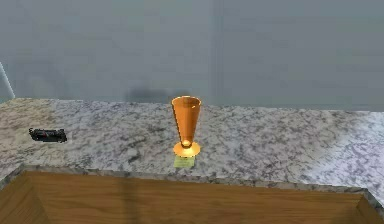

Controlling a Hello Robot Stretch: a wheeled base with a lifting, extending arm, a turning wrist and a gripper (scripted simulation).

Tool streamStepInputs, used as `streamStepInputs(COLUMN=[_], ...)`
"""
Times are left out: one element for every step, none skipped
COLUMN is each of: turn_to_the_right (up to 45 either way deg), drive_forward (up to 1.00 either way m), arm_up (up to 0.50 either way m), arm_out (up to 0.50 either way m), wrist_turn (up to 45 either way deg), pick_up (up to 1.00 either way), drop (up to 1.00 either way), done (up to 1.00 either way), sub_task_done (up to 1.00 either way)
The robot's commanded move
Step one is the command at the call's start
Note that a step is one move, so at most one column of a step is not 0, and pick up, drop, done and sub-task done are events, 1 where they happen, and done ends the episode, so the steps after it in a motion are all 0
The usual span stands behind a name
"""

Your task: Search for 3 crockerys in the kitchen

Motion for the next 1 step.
streamStepInputs(turn_to_the_right=[0.0], drive_forward=[0.00], arm_up=[0.00], arm_out=[0.00], wrist_turn=[0.0], pick_up=[0.00], drop=[0.00], done=[1.00], sub_task_done=[0.00])
